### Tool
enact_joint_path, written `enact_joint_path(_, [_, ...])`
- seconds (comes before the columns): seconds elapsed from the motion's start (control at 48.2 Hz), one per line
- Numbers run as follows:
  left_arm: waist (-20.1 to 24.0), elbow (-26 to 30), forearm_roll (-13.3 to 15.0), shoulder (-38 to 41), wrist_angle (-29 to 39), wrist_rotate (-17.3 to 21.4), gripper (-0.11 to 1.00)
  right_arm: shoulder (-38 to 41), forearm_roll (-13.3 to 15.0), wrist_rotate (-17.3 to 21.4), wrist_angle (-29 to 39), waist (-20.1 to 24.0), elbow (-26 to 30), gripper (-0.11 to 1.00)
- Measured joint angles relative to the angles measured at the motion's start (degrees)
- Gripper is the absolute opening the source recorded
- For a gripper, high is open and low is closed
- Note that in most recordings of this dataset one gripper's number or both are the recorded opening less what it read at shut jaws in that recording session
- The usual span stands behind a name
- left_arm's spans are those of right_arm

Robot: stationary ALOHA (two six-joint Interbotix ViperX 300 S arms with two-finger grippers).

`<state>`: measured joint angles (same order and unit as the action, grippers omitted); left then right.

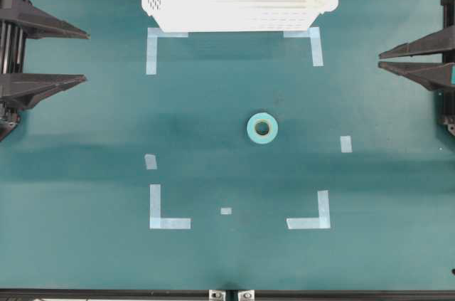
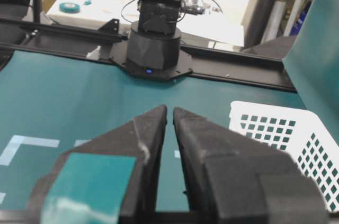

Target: Put the tape into the white basket.

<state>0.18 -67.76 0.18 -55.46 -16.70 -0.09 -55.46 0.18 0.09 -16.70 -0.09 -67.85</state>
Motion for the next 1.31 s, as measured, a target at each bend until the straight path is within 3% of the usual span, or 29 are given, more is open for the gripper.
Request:
enact_joint_path(0.042, [-0.1,0.0,0.4,0.0,0.0,0.0,0.22,0.1,0.0,0.0,0.0,0.0,0.0,0.21])
enact_joint_path(0.145, [-0.6,-0.1,1.5,0.2,0.0,-0.4,0.02,1.7,0.0,0.5,0.0,0.0,0.1,0.03])
enact_joint_path(0.249, [-0.4,-0.1,1.7,0.6,0.0,-0.9,-0.08,3.9,0.0,0.8,0.0,0.0,0.4,0.0])
enact_joint_path(0.54, [0.6,0.4,1.8,0.4,1.7,-2.9,-0.1,9.1,0.0,3.6,0.2,-0.3,3.6,0.0])
enact_joint_path(0.644, [0.6,0.4,1.8,0.4,3.3,-3.8,-0.02,9.2,-0.3,5.0,0.9,-0.9,4.3,0.0])
enact_joint_path(0.727, [0.8,0.2,1.8,0.2,4.0,-4.2,0.1,9.1,-0.3,5.3,1.1,-1.6,4.4,0.0])
enact_joint_path(0.976, [0.4,-1.6,1.8,-3.4,6.0,-4.7,0.75,7.1,0.2,5.3,3.2,-2.5,4.0,0.0])
enact_joint_path(1.308, [-0.3,-12.5,1.8,-22.5,-0.3,-6.7,0.68,6.3,0.1,6.2,5.4,-2.5,4.0,0.0])
